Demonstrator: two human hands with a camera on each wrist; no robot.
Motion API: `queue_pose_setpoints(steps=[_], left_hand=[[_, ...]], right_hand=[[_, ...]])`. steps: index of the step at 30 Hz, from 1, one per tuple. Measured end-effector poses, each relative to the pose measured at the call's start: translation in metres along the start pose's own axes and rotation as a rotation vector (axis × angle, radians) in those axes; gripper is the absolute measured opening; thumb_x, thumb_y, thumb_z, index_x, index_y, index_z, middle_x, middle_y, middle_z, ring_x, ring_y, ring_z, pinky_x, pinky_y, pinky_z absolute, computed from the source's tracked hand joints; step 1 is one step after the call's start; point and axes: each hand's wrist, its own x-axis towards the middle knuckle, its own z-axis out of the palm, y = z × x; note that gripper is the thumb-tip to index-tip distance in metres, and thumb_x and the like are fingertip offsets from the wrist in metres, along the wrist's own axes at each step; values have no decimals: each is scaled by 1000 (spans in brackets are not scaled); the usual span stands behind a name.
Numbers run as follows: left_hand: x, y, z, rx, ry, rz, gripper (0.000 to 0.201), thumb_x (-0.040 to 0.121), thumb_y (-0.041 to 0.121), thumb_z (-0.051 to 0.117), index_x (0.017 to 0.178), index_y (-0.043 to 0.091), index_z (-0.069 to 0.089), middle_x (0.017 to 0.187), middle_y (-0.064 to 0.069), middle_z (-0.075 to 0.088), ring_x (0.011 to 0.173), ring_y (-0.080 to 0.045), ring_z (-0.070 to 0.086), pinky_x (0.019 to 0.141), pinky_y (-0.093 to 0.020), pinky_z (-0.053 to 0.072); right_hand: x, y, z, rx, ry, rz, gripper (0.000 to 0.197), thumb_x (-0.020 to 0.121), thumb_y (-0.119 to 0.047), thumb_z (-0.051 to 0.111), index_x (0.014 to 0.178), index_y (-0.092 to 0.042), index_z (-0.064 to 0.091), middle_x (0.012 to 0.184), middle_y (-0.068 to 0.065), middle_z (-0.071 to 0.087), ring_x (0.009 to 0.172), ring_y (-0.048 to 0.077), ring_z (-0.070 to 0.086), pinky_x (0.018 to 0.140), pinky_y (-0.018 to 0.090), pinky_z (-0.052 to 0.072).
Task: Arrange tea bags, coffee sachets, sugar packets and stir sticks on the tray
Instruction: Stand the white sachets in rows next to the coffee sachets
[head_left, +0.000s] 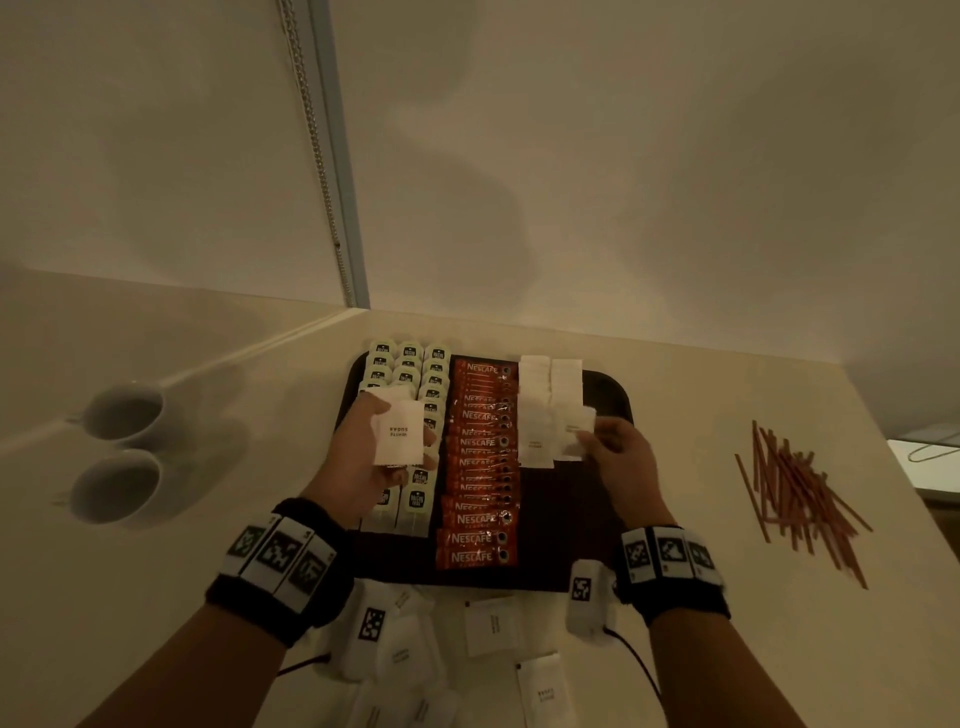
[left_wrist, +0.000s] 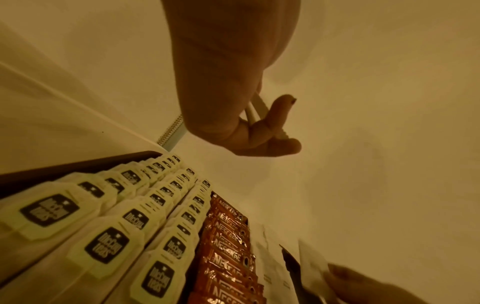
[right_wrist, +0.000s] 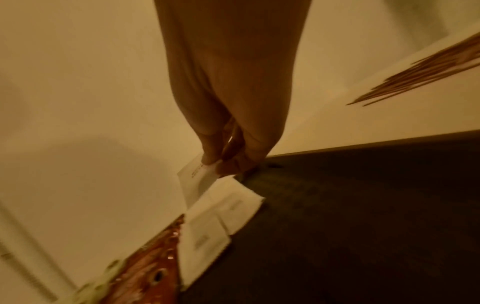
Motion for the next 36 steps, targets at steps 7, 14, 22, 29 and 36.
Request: queue_pose_setpoints(steps=[7, 14, 22, 29, 36], left_hand=[[2, -1, -2, 26, 49, -33, 36, 93, 26, 32, 116, 7, 53, 74, -14, 62, 48, -25, 61, 33, -17, 33], [-1, -2, -3, 4, 21, -59, 44, 95, 28, 31, 127, 5, 49, 80, -15, 61, 56, -29, 66, 36, -17, 41], [-3, -2, 3, -56, 21, -55, 25, 95, 11, 35, 111, 12, 53, 92, -16, 59, 57, -36, 67, 39, -25, 50], [-4, -1, 10, 118, -9, 42, 20, 95, 9, 46, 109, 18, 57, 87, -9, 71, 74, -32, 70, 48, -27, 53], [-2, -11, 16, 207, 32, 136, 30, 90, 18, 62, 120, 17, 58, 108, -10, 68, 97, -24, 65, 58, -28, 54]], right_hand=[[19, 48, -7, -183, 17, 129, 10, 90, -17, 61, 100, -16, 63, 95, -3, 61, 97, 22, 61, 91, 42, 52], [29, 51, 6, -229, 77, 132, 17, 89, -17, 61, 104, -10, 65, 107, 7, 66, 98, 20, 59, 93, 38, 49], [27, 48, 16, -306, 193, 137, 23, 85, -19, 68, 102, -4, 64, 102, 12, 66, 97, 26, 59, 81, 28, 42], [2, -1, 35, -140, 80, -28, 14, 89, -26, 62, 96, -15, 59, 90, -4, 61, 89, 15, 61, 69, 18, 44], [-66, -64, 83, 238, -503, -165, 25, 84, -26, 68, 99, -8, 60, 99, 8, 67, 95, 21, 65, 86, 34, 55]])
